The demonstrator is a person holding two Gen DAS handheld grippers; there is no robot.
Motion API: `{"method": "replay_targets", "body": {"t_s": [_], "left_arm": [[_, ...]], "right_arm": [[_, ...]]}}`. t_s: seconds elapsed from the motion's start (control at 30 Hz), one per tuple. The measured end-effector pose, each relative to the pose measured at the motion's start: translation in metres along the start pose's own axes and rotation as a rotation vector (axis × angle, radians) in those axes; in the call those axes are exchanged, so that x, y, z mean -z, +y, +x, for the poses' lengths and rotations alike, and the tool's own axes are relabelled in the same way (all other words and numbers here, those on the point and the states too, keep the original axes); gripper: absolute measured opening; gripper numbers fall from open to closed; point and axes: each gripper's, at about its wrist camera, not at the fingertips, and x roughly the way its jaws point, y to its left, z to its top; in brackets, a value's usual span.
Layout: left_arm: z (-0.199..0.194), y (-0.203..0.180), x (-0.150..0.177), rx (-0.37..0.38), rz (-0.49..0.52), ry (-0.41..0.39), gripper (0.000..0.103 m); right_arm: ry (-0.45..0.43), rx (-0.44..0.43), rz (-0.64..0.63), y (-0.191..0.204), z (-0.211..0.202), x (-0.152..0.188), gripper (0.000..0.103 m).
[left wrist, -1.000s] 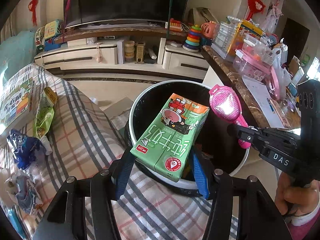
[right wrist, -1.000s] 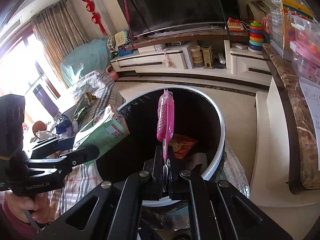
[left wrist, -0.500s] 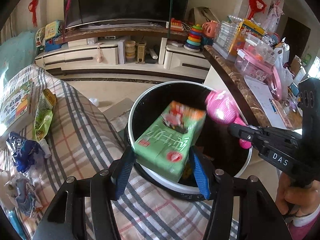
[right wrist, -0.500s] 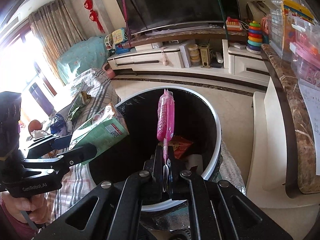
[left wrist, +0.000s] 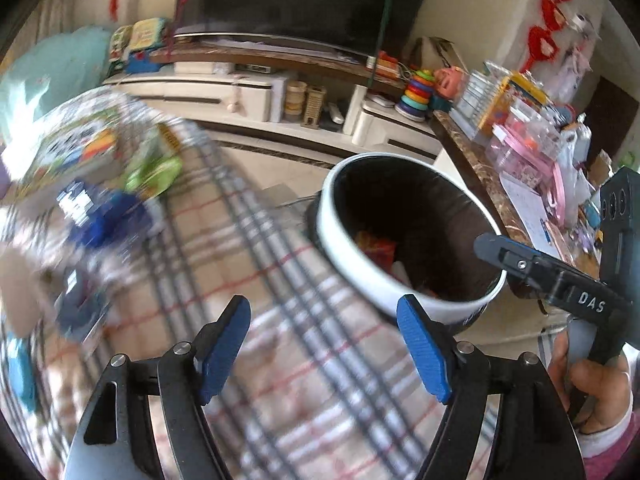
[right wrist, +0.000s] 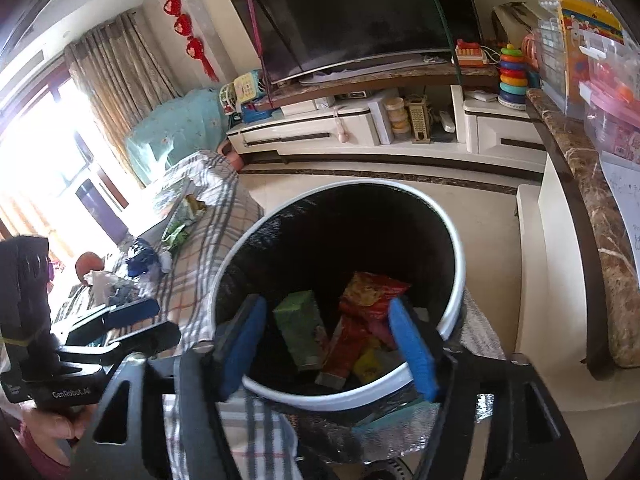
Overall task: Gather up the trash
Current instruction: 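Open both tools to drop the juice box and brush into the bin, then move both open tools back toward the blue brush and crumpled bag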
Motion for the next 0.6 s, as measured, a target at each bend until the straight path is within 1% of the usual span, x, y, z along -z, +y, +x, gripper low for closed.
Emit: {"method": "replay_targets", "body": {"t_s": [0.03, 0.1, 0.17, 0.37, 0.43, 0.6], "left_arm": [[-0.006, 0.006, 0.006, -0.003, -0.017, -0.003, 0.075], [-0.019, 0.016, 0.015, -0.005, -0.049, -0.013, 0.075], [-0.034, 0.026, 0.026, -0.013, -0.078, -0.023, 0.075], [-0.075, 0.055, 0.054, -0.057, -0.152, -0.056, 0.075], [-0.087, 0.066, 0.062, -0.05, -0.158, -0.049, 0.075], [-0.114, 0.089, 0.081, -0.1, -0.208, -0.062, 0.075]], "right_arm": [[-0.002, -0.007, 0.0, 0.004, 0.0, 0.002, 0.076], [0.0, -0.027, 0.001, 0.012, 0.0, 0.006, 0.082], [0.001, -0.04, -0.004, 0.021, -0.001, 0.01, 0.086], [0.007, -0.093, -0.028, 0.055, 0.001, 0.024, 0.089], [0.015, -0.106, -0.03, 0.065, 0.002, 0.029, 0.091], [0.043, -0.135, -0.06, 0.093, 0.01, 0.042, 0.092]]}}
